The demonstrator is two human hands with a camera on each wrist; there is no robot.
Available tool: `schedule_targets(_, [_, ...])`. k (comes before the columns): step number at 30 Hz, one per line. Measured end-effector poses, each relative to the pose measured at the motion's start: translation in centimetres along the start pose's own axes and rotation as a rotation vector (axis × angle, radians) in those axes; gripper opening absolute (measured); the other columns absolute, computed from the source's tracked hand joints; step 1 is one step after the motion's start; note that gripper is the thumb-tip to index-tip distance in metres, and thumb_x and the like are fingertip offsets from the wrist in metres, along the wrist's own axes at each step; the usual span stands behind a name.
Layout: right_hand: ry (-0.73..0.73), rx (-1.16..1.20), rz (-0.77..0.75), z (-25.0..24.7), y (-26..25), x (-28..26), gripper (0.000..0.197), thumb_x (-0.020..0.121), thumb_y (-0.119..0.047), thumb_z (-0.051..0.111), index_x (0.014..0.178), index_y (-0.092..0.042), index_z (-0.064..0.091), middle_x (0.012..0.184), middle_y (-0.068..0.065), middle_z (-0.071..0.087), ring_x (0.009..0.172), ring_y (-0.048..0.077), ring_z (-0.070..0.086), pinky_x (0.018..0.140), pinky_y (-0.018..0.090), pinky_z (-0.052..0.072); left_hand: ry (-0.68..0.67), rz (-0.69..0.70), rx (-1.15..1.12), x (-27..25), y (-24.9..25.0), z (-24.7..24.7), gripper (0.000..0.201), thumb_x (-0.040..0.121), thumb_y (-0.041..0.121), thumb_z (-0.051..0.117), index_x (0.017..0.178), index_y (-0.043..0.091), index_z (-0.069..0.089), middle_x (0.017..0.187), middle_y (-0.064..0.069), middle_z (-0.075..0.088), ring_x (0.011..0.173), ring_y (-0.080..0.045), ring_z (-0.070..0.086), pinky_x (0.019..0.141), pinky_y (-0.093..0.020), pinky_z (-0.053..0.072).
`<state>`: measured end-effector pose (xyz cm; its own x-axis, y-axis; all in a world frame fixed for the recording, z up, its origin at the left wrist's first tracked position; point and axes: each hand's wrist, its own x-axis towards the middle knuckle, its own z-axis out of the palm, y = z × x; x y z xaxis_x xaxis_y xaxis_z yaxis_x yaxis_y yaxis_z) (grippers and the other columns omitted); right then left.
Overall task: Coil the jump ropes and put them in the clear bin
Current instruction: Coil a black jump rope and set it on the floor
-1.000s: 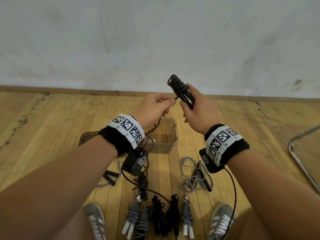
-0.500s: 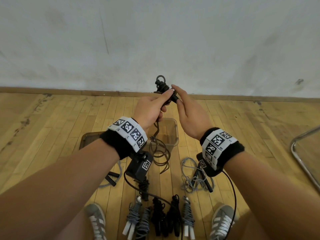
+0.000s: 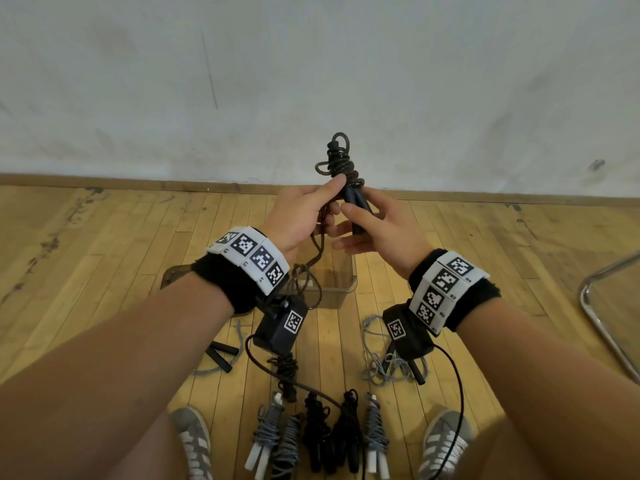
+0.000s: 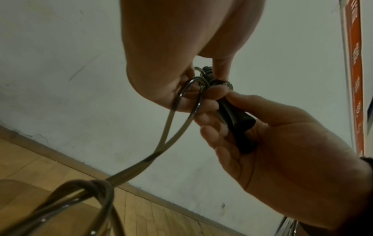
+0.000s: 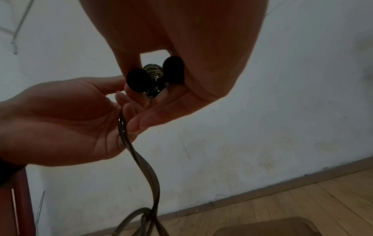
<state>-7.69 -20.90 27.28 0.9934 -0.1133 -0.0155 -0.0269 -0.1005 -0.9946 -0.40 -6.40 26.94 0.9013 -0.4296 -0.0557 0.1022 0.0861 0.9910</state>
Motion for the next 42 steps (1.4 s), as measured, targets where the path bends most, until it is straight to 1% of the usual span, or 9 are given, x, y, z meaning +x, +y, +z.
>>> schedule_targets(3, [-0.005,-0.064,-0.04,-0.1,-0.1,0.1,0.028,0.102,-0.02,0.061,0.129,-0.017,0.059,0.092,0.009,0.078,0.079,0.027,0.077,0.066,0.029,0.06,0.018,0.0,0.017,0.0,-0.1,-0.1,0.031,0.098,0.041,0.066,0.089,0.014,0.077,0.07,0.001,0.063,0.06,-0.01,0.057,0.064,-0.025,0.054])
schedule_targets(6, [0.03,-0.147,-0.065,-0.8,-0.1,0.5,0.041,0.099,-0.016,0.065,0.139,-0.018,0.055,0.093,0.008,0.078,0.078,0.022,0.077,0.065,0.026,0.06,0.05,0.026,0.144,0.0,-0.3,-0.4,0.031,0.097,0.044,0.067,0.097,0.015,0.078,0.073,0.002,0.071,0.066,-0.008,0.064,0.072,-0.026,0.054])
schedule_targets(10, [0.077,-0.249,-0.084,-1.4,0.2,0.8,0.063,0.096,-0.011,0.068,0.152,-0.021,0.042,0.101,0.005,0.076,0.078,0.018,0.077,0.067,0.027,0.06,0.073,0.052,0.246,0.1,-0.6,-0.5,0.037,0.096,0.045,0.068,0.096,0.01,0.079,0.073,-0.001,0.071,0.063,-0.007,0.063,0.069,-0.026,0.053])
schedule_targets(13, [0.127,-0.297,-0.1,-1.6,0.1,0.8,0.066,0.096,-0.01,0.068,0.154,-0.021,0.04,0.104,0.007,0.074,0.074,0.012,0.076,0.062,0.019,0.056,0.082,0.041,0.257,0.0,-0.6,-0.4,0.03,0.094,0.04,0.072,0.094,0.01,0.078,0.071,-0.002,0.071,0.057,-0.006,0.062,0.064,-0.025,0.056])
schedule_targets(22, [0.248,-0.574,-0.05,-2.6,0.7,1.4,0.067,0.097,-0.023,0.067,0.156,-0.029,0.036,0.085,-0.006,0.077,0.068,0.002,0.073,0.065,0.009,0.053,0.095,0.063,0.206,-0.6,0.0,0.3,0.018,0.097,0.024,0.07,0.111,0.016,0.076,0.075,-0.002,0.071,0.052,-0.007,0.058,0.054,-0.02,0.051])
schedule_targets(28, [0.308,-0.854,-0.188,-1.6,1.9,1.6,0.063,0.095,-0.034,0.065,0.152,-0.039,0.039,0.111,-0.006,0.074,0.087,0.014,0.073,0.08,0.038,0.061,0.131,0.056,0.124,-0.9,0.2,1.0,0.019,0.097,0.029,0.071,0.109,0.017,0.078,0.083,-0.009,0.078,0.061,-0.014,0.067,0.065,-0.027,0.06])
schedule_targets(32, [0.266,-0.923,-0.218,-1.2,2.3,1.6,0.06,0.096,-0.035,0.064,0.152,-0.035,0.041,0.123,-0.005,0.07,0.101,0.018,0.068,0.08,0.03,0.054,0.142,0.014,0.095,-1.0,0.1,0.9,0.015,0.096,0.031,0.072,0.096,0.017,0.079,0.081,-0.012,0.078,0.06,-0.017,0.07,0.063,-0.026,0.06])
schedule_targets(37, [0.232,-0.842,-0.258,-0.7,2.2,1.2,0.059,0.095,-0.016,0.065,0.15,-0.028,0.046,0.126,0.0,0.07,0.109,0.02,0.067,0.086,0.025,0.047,0.152,-0.041,0.081,-1.1,-0.3,0.6,0.016,0.096,0.029,0.072,0.098,0.014,0.076,0.08,-0.01,0.078,0.066,-0.019,0.074,0.062,-0.024,0.059])
schedule_targets(42, [0.201,-0.793,-0.272,-0.3,2.3,1.1,0.06,0.094,-0.015,0.061,0.149,-0.033,0.047,0.115,-0.005,0.071,0.092,0.015,0.068,0.076,0.027,0.053,0.2,-0.052,0.052,-1.0,-0.4,0.6,0.023,0.093,0.036,0.075,0.095,0.012,0.074,0.079,-0.012,0.078,0.064,-0.02,0.073,0.061,-0.027,0.058])
